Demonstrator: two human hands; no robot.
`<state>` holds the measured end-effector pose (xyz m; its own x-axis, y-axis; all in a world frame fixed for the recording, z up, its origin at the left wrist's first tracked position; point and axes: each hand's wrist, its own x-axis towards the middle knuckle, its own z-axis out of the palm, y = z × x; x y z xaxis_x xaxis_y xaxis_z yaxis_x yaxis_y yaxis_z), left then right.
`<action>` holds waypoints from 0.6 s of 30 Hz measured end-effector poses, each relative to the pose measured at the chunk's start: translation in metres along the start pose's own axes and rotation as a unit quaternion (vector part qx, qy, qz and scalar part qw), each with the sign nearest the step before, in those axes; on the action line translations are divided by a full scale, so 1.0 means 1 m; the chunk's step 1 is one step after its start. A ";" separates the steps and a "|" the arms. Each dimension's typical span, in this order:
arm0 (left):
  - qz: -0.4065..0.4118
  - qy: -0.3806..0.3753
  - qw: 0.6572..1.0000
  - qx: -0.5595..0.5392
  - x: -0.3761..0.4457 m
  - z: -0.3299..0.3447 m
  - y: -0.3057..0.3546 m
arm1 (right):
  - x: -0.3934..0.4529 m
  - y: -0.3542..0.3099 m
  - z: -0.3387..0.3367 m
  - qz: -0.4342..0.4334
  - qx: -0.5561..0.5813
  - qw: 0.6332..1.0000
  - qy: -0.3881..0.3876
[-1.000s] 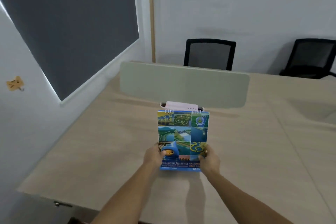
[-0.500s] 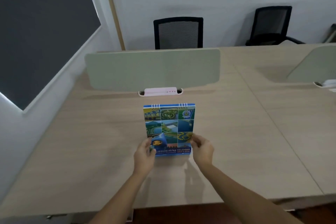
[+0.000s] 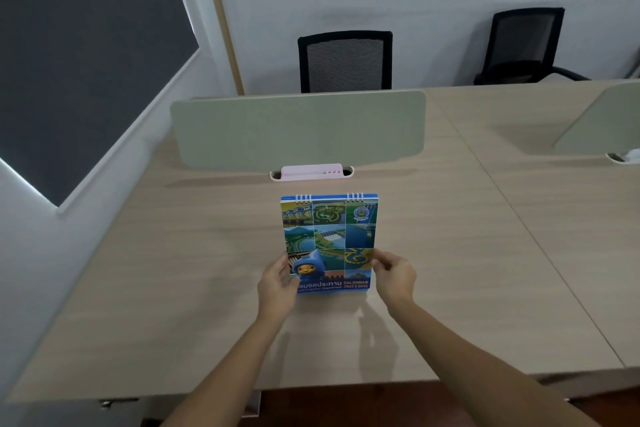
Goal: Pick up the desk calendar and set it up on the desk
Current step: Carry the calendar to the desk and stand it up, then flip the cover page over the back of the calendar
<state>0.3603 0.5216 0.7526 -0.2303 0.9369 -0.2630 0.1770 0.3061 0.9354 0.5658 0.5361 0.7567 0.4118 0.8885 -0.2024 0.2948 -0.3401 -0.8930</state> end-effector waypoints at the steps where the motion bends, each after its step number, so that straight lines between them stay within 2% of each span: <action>1: 0.000 -0.001 1.000 0.005 0.000 -0.001 0.000 | 0.000 0.001 0.000 0.000 0.000 1.000 0.001; 9: 0.009 0.003 1.000 0.021 0.000 -0.007 0.001 | 0.000 0.002 -0.004 0.009 0.003 1.000 -0.005; 14: -0.005 0.010 1.000 0.019 -0.002 -0.009 0.001 | 0.001 0.002 -0.010 0.002 0.006 0.999 -0.035; 18: -0.016 -0.016 1.000 0.021 -0.004 -0.007 0.005 | 0.001 0.000 -0.017 -0.017 -0.013 0.998 -0.063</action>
<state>0.3551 0.5183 0.7600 -0.2054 0.9314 -0.3005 0.2105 0.3419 0.9159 0.5806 0.5314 0.7628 0.2889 0.9312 -0.2220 0.3306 -0.3147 -0.8898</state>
